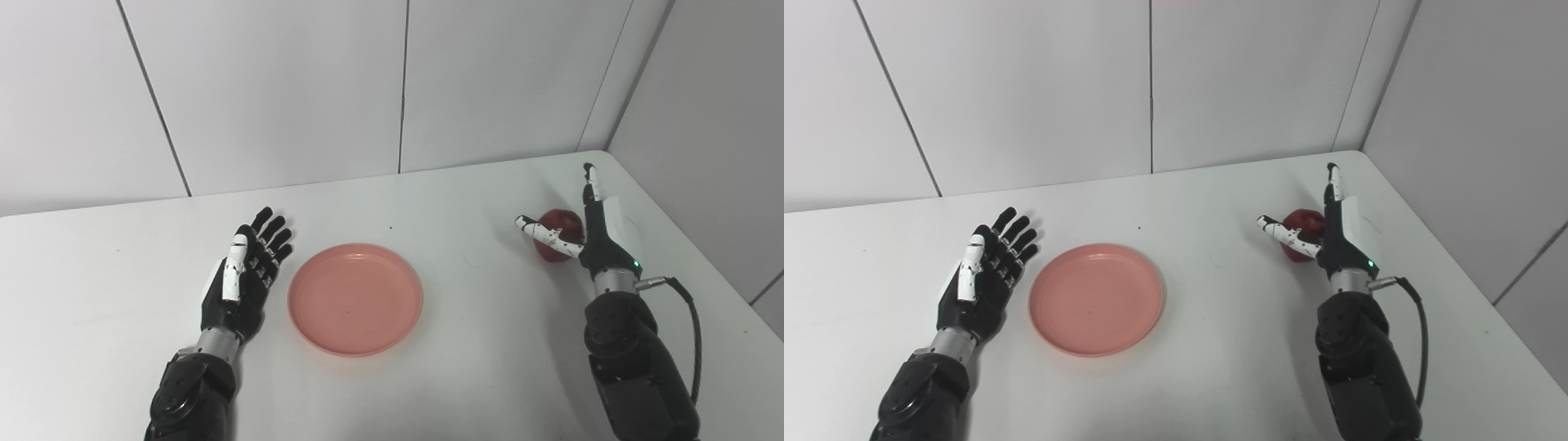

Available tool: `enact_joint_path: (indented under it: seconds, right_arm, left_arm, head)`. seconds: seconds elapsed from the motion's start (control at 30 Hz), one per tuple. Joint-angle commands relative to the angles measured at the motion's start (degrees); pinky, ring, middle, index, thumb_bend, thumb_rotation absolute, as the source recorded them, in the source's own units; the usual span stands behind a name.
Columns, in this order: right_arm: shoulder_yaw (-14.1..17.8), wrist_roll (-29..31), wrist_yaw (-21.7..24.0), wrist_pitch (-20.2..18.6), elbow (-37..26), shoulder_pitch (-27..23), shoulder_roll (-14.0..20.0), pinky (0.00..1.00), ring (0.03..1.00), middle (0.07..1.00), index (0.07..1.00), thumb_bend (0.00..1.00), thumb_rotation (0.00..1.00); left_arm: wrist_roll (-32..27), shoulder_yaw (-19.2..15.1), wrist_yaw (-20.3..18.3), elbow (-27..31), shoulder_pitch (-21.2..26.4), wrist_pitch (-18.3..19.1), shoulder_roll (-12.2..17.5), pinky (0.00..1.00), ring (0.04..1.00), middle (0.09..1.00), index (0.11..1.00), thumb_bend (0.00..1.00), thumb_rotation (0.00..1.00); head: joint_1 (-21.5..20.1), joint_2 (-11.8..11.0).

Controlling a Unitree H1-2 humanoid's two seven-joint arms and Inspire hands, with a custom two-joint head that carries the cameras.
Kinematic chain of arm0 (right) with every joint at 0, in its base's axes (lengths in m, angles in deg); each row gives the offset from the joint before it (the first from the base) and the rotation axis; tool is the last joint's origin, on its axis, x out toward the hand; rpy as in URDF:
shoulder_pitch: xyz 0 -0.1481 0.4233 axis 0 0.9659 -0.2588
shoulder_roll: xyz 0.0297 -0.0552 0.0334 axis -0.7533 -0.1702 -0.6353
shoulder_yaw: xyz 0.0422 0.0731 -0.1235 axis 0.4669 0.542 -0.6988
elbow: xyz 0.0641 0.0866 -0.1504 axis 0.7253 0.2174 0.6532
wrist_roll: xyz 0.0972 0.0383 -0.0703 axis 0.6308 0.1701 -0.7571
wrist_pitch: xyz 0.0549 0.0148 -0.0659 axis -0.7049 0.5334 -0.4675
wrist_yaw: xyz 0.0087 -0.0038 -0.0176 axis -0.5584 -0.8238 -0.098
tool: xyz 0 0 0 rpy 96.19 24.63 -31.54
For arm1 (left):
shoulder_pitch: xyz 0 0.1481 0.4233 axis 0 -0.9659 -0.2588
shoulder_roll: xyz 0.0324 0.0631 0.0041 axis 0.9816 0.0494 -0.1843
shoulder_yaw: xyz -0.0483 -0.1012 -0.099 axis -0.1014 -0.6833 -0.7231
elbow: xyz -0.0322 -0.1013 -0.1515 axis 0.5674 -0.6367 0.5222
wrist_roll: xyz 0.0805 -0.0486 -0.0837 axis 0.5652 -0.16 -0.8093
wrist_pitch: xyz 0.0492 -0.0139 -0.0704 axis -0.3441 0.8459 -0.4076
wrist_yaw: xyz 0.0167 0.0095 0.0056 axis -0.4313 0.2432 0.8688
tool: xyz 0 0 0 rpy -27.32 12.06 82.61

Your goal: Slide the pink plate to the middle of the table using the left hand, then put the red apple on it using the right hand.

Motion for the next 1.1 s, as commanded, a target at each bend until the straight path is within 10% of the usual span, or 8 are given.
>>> enact_joint_path:
  seconds: [0.0,1.07]
  right_arm:
    - [-0.1,-0.4,0.1,-0.8,-0.8,-2.5,1.7,0.78,0.896,0.947,0.985,1.0,0.59]
    - [0.2,-0.3,4.0,-3.0,2.4,-3.9,3.5,0.79,0.884,0.918,0.93,1.0,0.34]
  left_arm:
    - [-0.1,-0.3,0.6,-1.3,-1.2,2.9,0.4,0.94,0.931,0.932,0.919,0.38,1.0]
    - [0.0,0.3,0.4,0.5,-1.9,4.1,0.5,0.94,0.934,0.937,0.925,0.41,1.0]
  head:
    - [0.3,0.0]
    - [0.9,0.7]
